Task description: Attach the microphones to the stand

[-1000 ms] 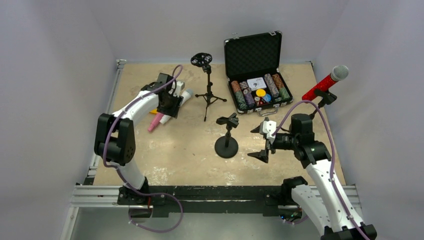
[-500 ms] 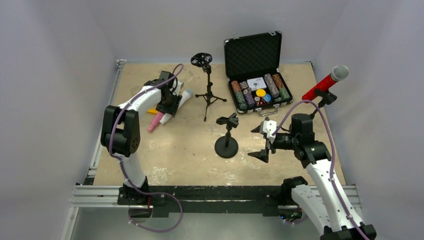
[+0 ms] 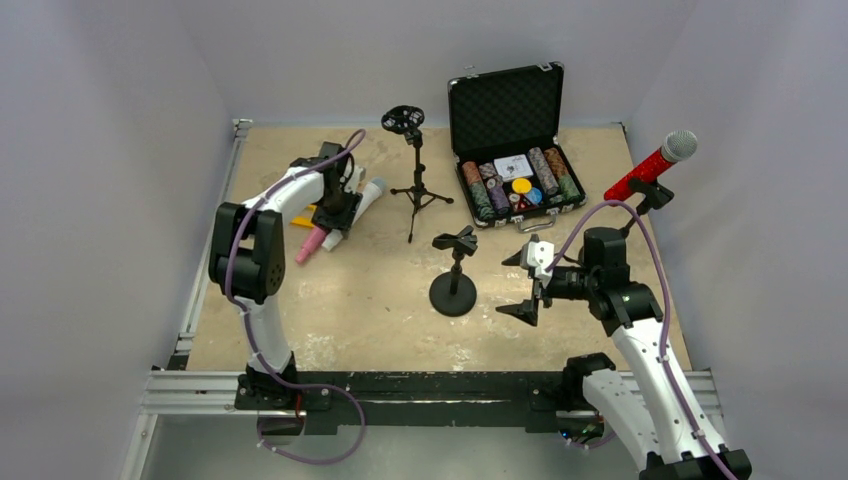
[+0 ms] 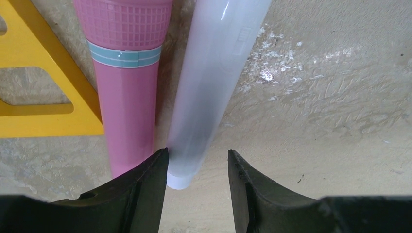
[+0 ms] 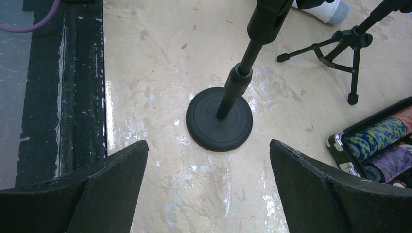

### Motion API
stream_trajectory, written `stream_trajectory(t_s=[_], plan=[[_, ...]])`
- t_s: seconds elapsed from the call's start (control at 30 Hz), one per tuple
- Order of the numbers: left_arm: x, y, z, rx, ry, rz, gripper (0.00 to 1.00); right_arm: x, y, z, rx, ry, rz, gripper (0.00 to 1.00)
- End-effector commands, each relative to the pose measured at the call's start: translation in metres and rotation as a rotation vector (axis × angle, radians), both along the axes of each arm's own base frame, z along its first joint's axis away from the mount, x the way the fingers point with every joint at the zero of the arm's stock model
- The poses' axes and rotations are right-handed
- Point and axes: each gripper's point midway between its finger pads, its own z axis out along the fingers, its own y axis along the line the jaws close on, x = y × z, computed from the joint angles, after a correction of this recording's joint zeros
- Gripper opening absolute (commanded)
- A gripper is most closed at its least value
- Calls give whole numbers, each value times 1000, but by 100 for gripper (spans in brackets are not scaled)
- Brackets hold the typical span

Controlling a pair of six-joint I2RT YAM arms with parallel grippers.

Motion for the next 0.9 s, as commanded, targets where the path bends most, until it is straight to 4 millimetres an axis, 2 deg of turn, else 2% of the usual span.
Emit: stream_trajectory(t_s=[0.0, 0.23, 0.4, 0.53, 0.6, 0.8, 0.87], plan=[[3, -6, 3, -45, 21, 7, 52, -3, 3, 8, 20, -18, 30, 99], [-8, -6, -1, -48, 65, 54, 50, -3, 3, 9, 21, -20, 32, 99], [-28, -9, -1, -56, 112, 68, 33, -4, 2, 10, 21, -24, 31, 99], [-56, -10, 0, -64, 177, 81, 18, -4, 2, 11, 22, -26, 33, 99], [-73, -13, 1, -86, 198, 89, 15, -5, 2, 12, 23, -29, 36, 99], [-140, -31, 5, -144, 329, 97, 15, -7, 2, 14, 27, -38, 43, 99], [-151, -33, 5, -165, 342, 94, 18, -8, 2, 15, 29, -38, 46, 99]])
